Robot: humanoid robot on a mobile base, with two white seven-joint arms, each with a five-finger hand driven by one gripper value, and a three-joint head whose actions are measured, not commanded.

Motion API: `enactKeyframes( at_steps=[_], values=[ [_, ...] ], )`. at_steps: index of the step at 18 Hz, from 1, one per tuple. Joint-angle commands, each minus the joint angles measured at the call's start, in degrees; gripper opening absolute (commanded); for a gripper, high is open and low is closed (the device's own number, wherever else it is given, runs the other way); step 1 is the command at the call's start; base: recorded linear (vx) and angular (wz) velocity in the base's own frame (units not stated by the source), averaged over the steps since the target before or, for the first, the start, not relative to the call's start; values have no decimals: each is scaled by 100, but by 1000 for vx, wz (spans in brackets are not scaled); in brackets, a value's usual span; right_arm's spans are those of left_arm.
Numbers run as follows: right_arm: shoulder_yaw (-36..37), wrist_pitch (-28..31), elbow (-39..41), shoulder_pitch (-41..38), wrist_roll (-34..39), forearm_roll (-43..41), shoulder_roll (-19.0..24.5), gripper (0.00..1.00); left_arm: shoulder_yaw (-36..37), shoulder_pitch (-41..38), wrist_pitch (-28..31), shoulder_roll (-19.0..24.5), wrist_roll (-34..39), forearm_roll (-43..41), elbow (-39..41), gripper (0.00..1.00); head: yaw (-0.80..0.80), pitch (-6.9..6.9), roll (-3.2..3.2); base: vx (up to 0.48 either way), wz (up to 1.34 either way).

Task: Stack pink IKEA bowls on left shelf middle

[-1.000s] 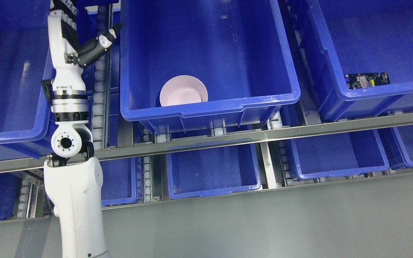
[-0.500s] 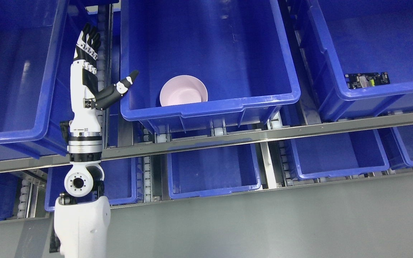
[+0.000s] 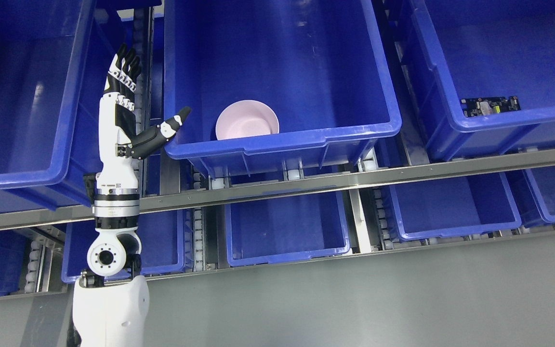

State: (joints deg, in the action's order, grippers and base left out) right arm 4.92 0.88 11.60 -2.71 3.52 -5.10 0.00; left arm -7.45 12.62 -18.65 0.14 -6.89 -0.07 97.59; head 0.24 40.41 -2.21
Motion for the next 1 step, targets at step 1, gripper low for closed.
enactKeyframes(
  at_steps=[1],
  values=[
    [0, -18, 0, -1, 0, 0, -100, 100, 7, -49, 1, 86, -5, -177, 164, 100, 0, 0, 0, -34, -19]
  ],
)
